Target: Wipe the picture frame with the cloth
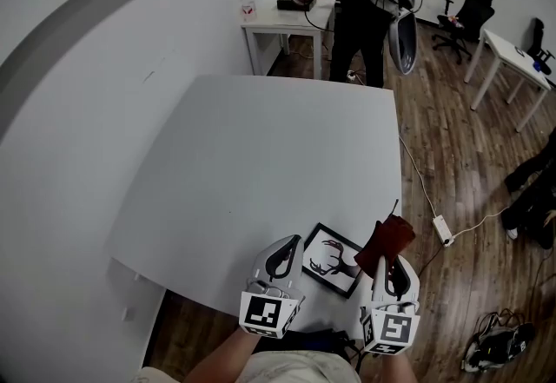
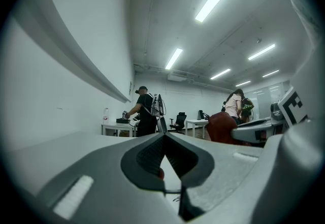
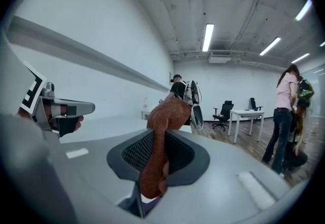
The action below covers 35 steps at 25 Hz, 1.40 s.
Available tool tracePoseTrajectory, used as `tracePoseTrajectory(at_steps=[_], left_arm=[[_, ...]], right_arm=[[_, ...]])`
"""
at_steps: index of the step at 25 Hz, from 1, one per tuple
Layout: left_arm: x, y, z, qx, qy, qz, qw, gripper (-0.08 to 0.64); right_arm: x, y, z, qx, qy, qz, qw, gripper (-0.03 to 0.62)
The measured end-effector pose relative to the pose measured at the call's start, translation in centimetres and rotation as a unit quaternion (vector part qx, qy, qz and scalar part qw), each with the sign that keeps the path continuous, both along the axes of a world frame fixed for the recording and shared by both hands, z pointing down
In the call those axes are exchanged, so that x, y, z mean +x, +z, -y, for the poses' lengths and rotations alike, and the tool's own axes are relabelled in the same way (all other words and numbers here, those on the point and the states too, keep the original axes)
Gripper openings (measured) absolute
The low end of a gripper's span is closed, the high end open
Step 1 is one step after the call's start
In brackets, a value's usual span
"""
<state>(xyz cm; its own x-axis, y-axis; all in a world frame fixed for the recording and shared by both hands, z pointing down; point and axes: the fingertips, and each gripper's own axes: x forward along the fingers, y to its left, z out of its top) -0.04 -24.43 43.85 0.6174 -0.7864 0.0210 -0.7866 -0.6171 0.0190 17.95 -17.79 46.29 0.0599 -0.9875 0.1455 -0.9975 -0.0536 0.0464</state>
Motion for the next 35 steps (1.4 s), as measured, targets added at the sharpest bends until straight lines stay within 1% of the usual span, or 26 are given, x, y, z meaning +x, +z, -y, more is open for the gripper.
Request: tracePoseTrajectory(at_steps=[2,4,5,7,10,13,17,21,27,30,32,35], left_arm=[[0.0,-0.1,0.0,0.005,-0.001,0.001,1.0000,0.001],[-0.1,-0.4,-0.1,0.002,-0.004,-0.003,1.0000,0.001],[-0.1,-0.5,-0.1,-0.001,-0.004,-0.004,1.0000,0.001],[-0.1,-0.4,-0.3,0.001,-0.002,-0.005,1.0000,0.001],[-0.1,-0.4,-0.4,0.014,-0.002,-0.002,0.9999,0.001],[-0.2,-0.6,-0.5,0.017,-0.007,0.002,0.9998,0.001],[-0.1,-0.3,-1.1,-0.005,-0.005,0.015,0.9999,0.001],[-0.3,-0.5,-0.7,0.018,-0.007,0.007,0.9998,0.001],[-0.2,-0.7,-0.9,0.001,-0.009,0.010,0.9999,0.001],[-0.2,-1.1,-0.9,0.009,-0.011,0.003,0.9999,0.001],[-0.3,-1.1,-0.8,0.013,-0.013,0.000,0.9998,0.001],[-0.3,-1.0,-0.8,0.013,-0.012,0.006,0.9998,0.001]], right_arm=[[-0.4,-1.4,0.0,0.039,-0.001,-0.014,0.999,0.092],[-0.9,-2.6,-0.1,0.077,-0.003,-0.035,0.996,0.092],[-1.1,-3.1,-0.2,0.091,-0.004,-0.041,0.995,0.092],[-1.4,-3.4,-0.1,0.104,-0.004,-0.038,0.994,0.092],[-1.6,-3.4,0.1,0.107,-0.006,-0.029,0.994,0.092],[-1.9,-3.2,0.3,0.103,-0.008,-0.027,0.994,0.092],[-1.9,-2.9,0.1,0.097,-0.014,-0.026,0.995,0.092],[-2.2,-3.0,0.3,0.095,-0.016,-0.024,0.995,0.091],[-2.3,-3.0,0.3,0.092,-0.019,-0.028,0.995,0.089],[-2.4,-3.0,0.4,0.089,-0.025,-0.039,0.995,0.089],[-2.4,-3.0,0.5,0.088,-0.026,-0.037,0.995,0.089],[-2.5,-2.9,0.5,0.085,-0.028,-0.036,0.995,0.089]])
